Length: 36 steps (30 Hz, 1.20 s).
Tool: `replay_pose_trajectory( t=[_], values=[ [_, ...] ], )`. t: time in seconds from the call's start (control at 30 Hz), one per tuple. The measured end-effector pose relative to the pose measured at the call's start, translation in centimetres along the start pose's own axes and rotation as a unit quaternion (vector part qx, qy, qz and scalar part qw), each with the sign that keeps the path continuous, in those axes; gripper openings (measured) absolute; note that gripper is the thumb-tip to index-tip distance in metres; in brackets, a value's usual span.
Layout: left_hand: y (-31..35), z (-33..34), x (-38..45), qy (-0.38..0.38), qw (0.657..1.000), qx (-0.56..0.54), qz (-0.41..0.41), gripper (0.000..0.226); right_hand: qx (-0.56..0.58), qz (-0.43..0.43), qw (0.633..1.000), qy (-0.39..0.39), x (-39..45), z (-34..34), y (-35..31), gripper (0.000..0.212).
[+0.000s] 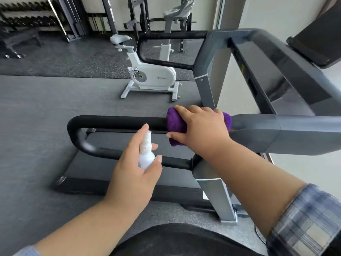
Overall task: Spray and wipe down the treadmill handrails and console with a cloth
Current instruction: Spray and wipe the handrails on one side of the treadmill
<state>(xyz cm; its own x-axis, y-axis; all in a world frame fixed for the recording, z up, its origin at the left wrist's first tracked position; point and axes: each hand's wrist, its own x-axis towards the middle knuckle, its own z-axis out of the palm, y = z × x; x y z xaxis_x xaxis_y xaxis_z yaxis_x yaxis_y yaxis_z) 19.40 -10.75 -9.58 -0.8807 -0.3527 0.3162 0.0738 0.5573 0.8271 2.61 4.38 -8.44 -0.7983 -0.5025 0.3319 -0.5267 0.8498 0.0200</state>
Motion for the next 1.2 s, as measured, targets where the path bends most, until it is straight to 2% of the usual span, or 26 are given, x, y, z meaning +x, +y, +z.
replay_pose_trajectory(
  t=[0.13, 0.3, 0.5, 0.73, 0.97, 1.1, 1.2],
  values=[
    [-1.3, -1.3, -0.6, 0.014, 0.999, -0.007, -0.028, 0.071, 0.004, -0.015, 1.000, 0.006, 1.0, 0.2, -1.9, 0.086],
    [-3.1, -3.1, 0.2, 0.034, 0.998, -0.021, -0.039, 0.070, 0.001, -0.056, 0.998, -0.009, 3.4, 1.0, -7.6, 0.085],
    [-5.7, -6.4, 2.9, 0.049, 0.997, -0.035, -0.054, 0.068, -0.039, -0.108, 0.993, -0.038, 6.0, 1.8, -13.4, 0.096],
    [-9.6, -12.2, 4.3, 0.023, 0.998, -0.028, -0.051, 0.069, -0.064, -0.081, 0.994, -0.040, 5.7, 1.6, -13.2, 0.089],
    [-14.0, -17.1, 5.9, -0.001, 0.999, -0.022, -0.047, 0.066, -0.075, -0.090, 0.991, -0.071, 10.1, 2.7, -23.5, 0.088],
    [-15.8, -19.1, 7.0, -0.016, 0.999, -0.031, -0.029, 0.070, -0.095, -0.102, 0.985, -0.098, 12.8, 3.4, -29.8, 0.074],
    [-16.3, -19.9, 7.7, -0.053, 0.998, -0.038, -0.011, 0.070, -0.100, -0.122, 0.980, -0.122, 13.8, 3.8, -31.6, 0.043]
  ],
)
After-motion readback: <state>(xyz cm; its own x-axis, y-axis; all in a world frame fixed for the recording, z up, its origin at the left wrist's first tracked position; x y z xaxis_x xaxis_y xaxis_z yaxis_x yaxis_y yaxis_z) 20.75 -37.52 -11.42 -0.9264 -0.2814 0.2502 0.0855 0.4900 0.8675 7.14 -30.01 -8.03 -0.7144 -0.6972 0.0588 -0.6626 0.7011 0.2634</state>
